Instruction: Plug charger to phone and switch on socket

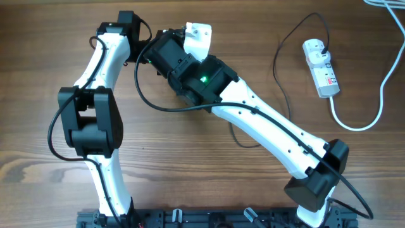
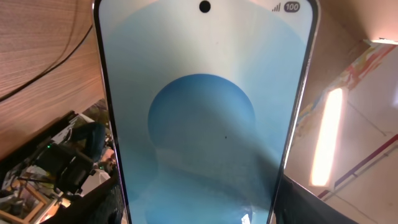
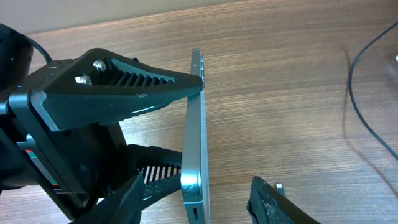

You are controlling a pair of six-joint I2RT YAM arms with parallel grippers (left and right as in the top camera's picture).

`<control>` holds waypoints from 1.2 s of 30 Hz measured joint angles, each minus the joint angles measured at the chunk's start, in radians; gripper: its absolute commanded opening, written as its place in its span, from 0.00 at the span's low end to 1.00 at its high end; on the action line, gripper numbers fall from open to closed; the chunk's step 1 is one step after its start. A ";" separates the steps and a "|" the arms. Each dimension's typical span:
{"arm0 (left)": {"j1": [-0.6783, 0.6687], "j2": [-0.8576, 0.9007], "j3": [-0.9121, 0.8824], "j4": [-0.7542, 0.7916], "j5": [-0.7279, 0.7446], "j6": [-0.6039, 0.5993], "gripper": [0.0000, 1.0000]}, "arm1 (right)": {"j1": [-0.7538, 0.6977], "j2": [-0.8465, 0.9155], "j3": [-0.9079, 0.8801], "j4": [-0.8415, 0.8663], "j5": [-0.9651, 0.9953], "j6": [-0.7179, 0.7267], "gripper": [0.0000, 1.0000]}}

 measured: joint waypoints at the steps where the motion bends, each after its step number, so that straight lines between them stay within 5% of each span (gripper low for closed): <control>1: 0.000 0.000 0.000 0.000 0.000 0.000 0.68 | 0.000 0.002 0.000 0.003 0.000 -0.006 0.55; 27: 0.000 0.000 0.000 -0.008 0.000 0.000 0.70 | 0.000 0.045 0.000 0.047 0.037 -0.100 0.26; 31: 0.000 0.000 0.000 -0.008 0.000 0.000 0.71 | 0.000 0.045 0.000 0.045 0.048 -0.105 0.04; 36: 0.002 0.000 0.000 -0.008 0.000 0.000 0.71 | 0.000 0.045 0.000 0.040 0.059 -0.107 0.04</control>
